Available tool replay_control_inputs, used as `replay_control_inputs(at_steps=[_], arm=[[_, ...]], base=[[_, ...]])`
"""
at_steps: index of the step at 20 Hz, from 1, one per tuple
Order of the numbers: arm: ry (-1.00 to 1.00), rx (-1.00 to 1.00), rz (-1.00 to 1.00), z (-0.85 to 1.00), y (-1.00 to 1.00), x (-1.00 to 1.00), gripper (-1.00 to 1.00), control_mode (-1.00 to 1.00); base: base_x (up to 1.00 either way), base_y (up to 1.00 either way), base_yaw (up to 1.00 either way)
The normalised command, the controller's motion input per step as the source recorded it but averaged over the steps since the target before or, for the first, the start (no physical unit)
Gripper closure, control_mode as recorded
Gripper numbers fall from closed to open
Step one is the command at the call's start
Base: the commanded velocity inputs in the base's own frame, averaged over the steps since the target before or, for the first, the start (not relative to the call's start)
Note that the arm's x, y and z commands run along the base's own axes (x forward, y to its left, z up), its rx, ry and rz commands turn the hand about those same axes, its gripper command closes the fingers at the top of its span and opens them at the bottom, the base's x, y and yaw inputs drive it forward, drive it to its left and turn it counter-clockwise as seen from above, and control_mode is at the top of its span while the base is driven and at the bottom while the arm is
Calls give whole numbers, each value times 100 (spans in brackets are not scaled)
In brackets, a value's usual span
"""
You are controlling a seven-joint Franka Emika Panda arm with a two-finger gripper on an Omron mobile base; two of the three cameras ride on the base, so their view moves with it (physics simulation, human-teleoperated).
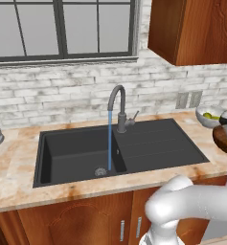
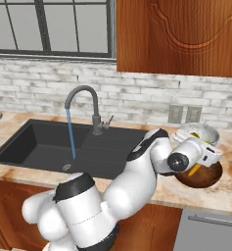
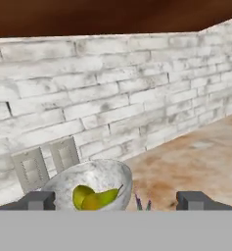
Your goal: Pick the pears from the sink and place them in one bowl. Place the carrot in the other bowl. Then turn off the sink faucet.
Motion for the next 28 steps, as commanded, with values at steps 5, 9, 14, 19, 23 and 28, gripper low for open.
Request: replay_control_inputs(at_steps=[5, 9, 14, 19, 23, 28], arm=[[-2, 0, 0, 95, 94, -69, -100, -100], [-1, -1, 0, 91, 100, -72, -100, -100], [0, -1, 0, 62, 100, -57, -100, -100], [0, 0, 3, 4, 40, -17, -100, -100], [6, 5, 52, -30, 27, 6, -100, -100], [15, 10, 65, -41, 48, 39, -100, -100]], base=[[0, 0, 0], [0, 0, 0], [0, 0, 0], [0, 0, 0], [0, 0, 0], [0, 0, 0]])
